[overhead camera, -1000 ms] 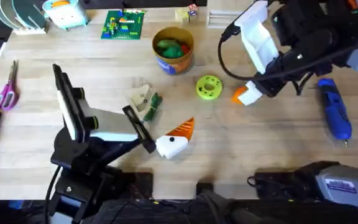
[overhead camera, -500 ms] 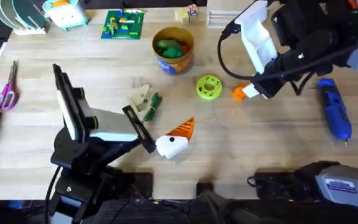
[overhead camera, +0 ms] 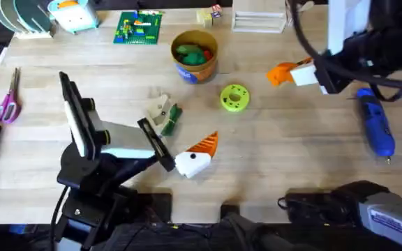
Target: Pick up the gripper from the table and insert it into the empty holder that is missing its gripper. Then pick up a screw, insert it into the mounting hole, and use the screwdriver to tighten it. Finally, clean up the table by picking up the vegetable and placing it into the bucket.
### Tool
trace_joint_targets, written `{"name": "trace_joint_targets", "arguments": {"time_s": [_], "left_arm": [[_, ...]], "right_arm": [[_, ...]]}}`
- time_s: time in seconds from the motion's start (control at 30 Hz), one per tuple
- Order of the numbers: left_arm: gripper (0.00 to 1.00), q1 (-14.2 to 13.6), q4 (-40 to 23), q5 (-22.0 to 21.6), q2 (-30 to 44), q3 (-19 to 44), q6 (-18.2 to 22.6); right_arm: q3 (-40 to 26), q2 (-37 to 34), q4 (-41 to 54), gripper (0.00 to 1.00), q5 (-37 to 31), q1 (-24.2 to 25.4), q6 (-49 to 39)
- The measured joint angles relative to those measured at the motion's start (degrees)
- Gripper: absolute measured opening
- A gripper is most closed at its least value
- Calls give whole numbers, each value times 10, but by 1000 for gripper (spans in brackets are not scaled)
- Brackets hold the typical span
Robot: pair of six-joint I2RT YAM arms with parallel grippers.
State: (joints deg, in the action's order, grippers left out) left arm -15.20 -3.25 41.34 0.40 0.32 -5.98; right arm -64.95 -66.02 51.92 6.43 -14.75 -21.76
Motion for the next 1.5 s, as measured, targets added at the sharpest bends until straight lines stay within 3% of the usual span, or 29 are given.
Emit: {"name": "trace_joint_targets", "arguments": {"time_s": [0.13,0.33,0.47,0.67,0.97,1.5], "left_arm": [[992,0,0,0,0,0,-1],[992,0,0,0,0,0,-1],[992,0,0,0,0,0,-1],[992,0,0,0,0,0,-1],[992,0,0,0,0,0,-1],[992,0,0,0,0,0,-1]], "right_arm": [[34,29,-55,11,112,38,47],[169,-8,-252,11,354,62,194],[189,-38,-285,11,453,46,304],[189,-94,-353,11,568,-15,414],[189,-152,-427,11,635,-47,562],[189,-200,-522,11,653,-80,648]]}}
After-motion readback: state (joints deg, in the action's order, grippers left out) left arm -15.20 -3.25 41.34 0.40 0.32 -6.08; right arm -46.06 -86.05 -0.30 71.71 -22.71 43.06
